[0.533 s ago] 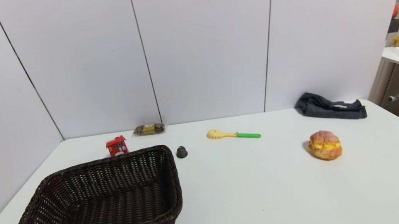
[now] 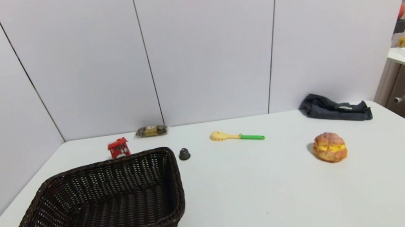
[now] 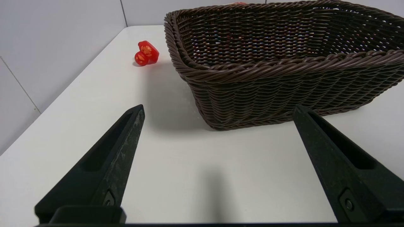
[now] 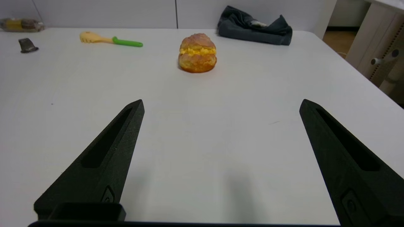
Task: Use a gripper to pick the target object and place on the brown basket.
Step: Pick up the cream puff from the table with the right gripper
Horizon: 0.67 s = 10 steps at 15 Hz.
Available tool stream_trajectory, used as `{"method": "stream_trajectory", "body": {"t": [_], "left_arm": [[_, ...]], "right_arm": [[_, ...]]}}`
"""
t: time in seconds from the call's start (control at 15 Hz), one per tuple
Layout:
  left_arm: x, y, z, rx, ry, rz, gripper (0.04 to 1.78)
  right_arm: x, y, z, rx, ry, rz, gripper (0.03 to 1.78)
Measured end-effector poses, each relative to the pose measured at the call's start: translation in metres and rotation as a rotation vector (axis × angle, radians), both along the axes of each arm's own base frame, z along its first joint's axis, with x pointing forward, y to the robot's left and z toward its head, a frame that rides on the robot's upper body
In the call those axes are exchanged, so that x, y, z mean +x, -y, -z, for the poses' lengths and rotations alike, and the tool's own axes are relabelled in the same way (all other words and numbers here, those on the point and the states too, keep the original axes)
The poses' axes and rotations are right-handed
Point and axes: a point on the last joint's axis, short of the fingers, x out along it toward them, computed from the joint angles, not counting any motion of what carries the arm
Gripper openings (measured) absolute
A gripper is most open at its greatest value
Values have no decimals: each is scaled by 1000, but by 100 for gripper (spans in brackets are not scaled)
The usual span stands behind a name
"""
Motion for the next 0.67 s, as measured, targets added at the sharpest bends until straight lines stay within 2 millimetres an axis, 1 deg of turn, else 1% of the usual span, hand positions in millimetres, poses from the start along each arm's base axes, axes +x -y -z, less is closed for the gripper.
{"method": "stream_trajectory", "body": {"t": [0.07, 0.13, 0.27, 0.33, 0.47, 0.53, 0.6, 0.67], "left_arm": [[0, 0, 0, 1, 0, 0, 169], [0, 0, 0, 0, 0, 0, 169], [0, 0, 0, 0, 0, 0, 169], [0, 0, 0, 0, 0, 0, 169], [0, 0, 0, 0, 0, 0, 169], [0, 0, 0, 0, 0, 0, 169], [0, 0, 0, 0, 0, 0, 169], [0, 0, 0, 1, 0, 0, 169]], "right_arm": [[2, 0, -7, -5, -16, -2, 170], [6, 0, -17, -7, -41, -5, 170], [17, 0, -50, -10, -78, -10, 170], [27, 0, -71, -11, -97, -11, 170], [54, 0, -115, -11, -129, -11, 170], [71, 0, -137, -12, -145, -11, 170], [93, -1, -158, -13, -164, -13, 170], [116, -1, -172, -14, -191, -16, 170]]}}
